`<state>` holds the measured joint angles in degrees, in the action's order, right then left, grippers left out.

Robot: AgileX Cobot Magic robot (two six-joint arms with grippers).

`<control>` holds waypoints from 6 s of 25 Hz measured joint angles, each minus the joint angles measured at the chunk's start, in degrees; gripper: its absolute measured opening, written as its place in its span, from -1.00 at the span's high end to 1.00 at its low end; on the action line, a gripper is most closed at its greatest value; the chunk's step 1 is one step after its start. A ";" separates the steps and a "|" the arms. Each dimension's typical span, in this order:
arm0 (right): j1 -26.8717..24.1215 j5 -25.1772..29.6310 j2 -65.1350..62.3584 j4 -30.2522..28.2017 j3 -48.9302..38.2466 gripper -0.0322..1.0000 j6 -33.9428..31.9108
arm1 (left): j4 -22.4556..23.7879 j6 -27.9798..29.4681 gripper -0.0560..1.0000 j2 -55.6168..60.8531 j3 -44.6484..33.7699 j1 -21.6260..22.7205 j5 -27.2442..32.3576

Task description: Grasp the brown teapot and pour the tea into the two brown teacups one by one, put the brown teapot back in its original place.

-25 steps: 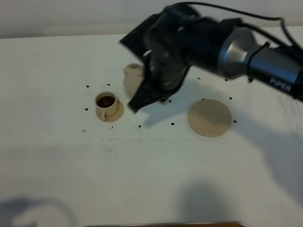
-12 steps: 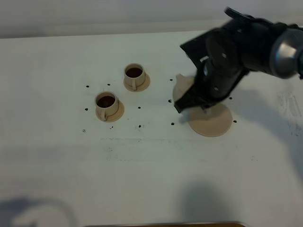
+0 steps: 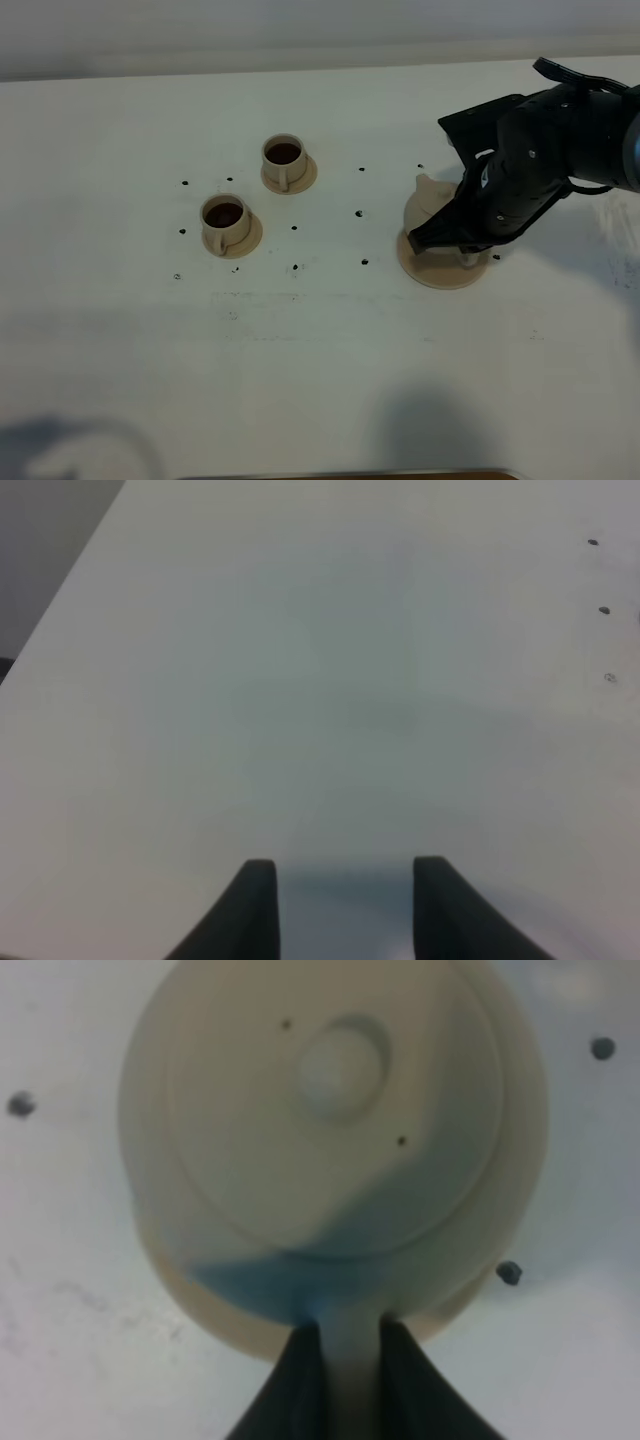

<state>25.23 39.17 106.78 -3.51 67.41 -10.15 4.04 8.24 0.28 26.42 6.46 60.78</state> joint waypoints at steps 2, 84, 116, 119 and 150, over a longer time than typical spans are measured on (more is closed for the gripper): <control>-0.12 -0.27 0.00 0.00 -0.49 0.72 -0.08 | 0.00 0.00 0.31 0.00 0.00 0.00 0.00; -17.77 24.46 -94.46 1.20 -33.17 0.91 0.15 | 0.00 0.00 0.31 0.00 0.00 0.00 0.00; -22.85 24.90 -107.21 7.02 -37.59 0.91 10.15 | 0.00 0.00 0.31 0.00 0.00 0.00 0.00; -22.85 24.90 -107.21 7.46 -37.59 0.91 10.15 | 0.00 0.00 0.31 0.00 0.00 0.00 0.00; -22.39 24.90 -107.21 7.84 -37.59 0.91 11.52 | 0.00 0.00 0.31 0.00 0.00 0.00 0.00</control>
<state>2.85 64.07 -0.43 4.33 29.82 1.37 4.04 8.24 0.28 26.42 6.46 60.78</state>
